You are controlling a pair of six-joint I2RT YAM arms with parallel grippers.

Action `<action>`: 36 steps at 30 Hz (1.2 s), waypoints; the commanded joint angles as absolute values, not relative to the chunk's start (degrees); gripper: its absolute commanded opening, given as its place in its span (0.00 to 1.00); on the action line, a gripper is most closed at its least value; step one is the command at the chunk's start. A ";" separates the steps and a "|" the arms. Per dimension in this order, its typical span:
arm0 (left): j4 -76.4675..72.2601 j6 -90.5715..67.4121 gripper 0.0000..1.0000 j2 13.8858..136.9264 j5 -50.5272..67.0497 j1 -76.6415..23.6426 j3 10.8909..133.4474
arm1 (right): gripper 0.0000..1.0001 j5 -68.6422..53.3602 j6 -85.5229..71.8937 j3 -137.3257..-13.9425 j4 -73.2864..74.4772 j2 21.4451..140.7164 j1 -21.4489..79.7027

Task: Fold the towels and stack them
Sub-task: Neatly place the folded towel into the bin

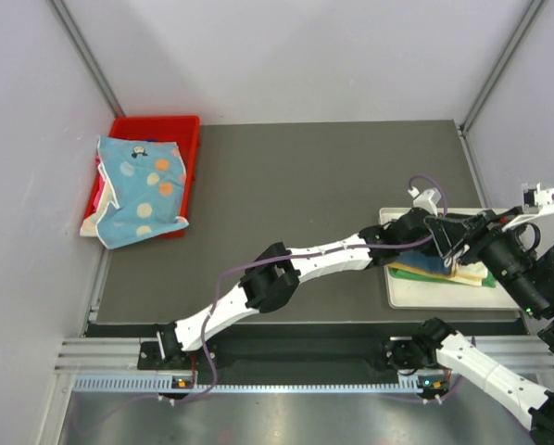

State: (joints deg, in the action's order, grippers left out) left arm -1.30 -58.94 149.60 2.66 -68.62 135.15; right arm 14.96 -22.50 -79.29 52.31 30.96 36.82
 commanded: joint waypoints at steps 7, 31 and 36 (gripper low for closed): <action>-13.97 -64.51 0.36 154.86 11.07 -66.71 138.69 | 0.53 15.91 -22.24 -78.31 51.24 30.06 36.39; -16.79 -55.47 0.55 137.57 12.04 -63.20 118.61 | 0.55 16.79 -22.85 -78.84 50.98 32.25 36.39; -17.40 -51.86 0.55 122.02 7.75 -59.87 101.19 | 0.57 16.26 -23.29 -77.52 48.78 33.57 36.47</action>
